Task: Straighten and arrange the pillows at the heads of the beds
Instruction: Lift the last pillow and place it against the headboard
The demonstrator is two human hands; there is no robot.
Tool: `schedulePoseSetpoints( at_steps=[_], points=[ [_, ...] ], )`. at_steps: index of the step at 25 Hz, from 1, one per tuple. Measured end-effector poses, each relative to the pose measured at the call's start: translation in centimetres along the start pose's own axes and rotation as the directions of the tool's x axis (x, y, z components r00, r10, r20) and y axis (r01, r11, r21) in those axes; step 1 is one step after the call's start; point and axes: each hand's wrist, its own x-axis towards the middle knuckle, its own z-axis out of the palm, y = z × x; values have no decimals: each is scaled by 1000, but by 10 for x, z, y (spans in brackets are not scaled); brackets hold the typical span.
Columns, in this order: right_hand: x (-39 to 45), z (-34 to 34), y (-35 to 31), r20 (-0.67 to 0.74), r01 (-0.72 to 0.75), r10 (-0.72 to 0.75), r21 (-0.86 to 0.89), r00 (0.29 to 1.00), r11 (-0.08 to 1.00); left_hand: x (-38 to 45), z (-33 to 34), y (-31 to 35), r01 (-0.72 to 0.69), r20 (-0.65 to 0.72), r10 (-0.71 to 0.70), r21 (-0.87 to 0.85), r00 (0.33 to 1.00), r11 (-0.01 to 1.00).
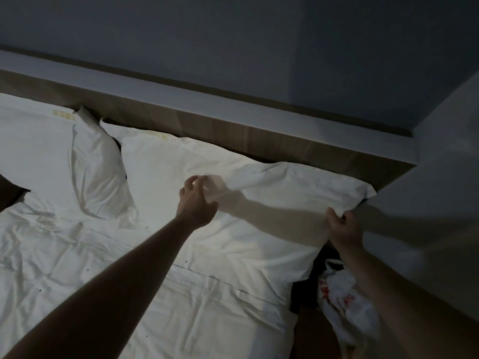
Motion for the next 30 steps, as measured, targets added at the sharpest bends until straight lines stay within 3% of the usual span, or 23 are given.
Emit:
schedulePoseSetpoints(
  at_steps=[3,7,9,11,13,14,16,19,23,30],
  points=[
    [-14,-1,-3,-98,77,-73,48,993,996,-4,2,-1,-39,9,39,21,999,999],
    [-8,5,-6,-83,-193,197,48,977,980,-6,7,-7,-72,62,68,54,996,996],
    [-4,5,-12,-58,-249,253,78,966,965,-6,10,-9,-74,82,70,54,994,996],
    [-11,6,-18,-173,-58,68,62,982,996,-7,10,-8,-72,91,67,53,994,996],
    [-22,9,-12,-260,201,-222,-105,940,974,-6,10,-7,-67,94,61,60,994,996],
    [-25,12,-14,-230,353,-396,-208,889,912,-6,9,-6,-67,93,61,62,994,996],
    [-28,22,-33,-87,465,-500,-258,862,847,-5,5,-1,-98,84,91,78,992,992],
    [-18,32,-52,98,426,-419,-340,903,839,3,-5,15,-183,97,170,153,981,971],
    [-7,26,-52,89,374,-367,-338,926,864,15,-15,51,-273,83,262,189,962,943],
    [-2,14,-46,253,396,-305,-604,918,691,38,-9,85,-251,33,259,386,965,888]
  ],
)
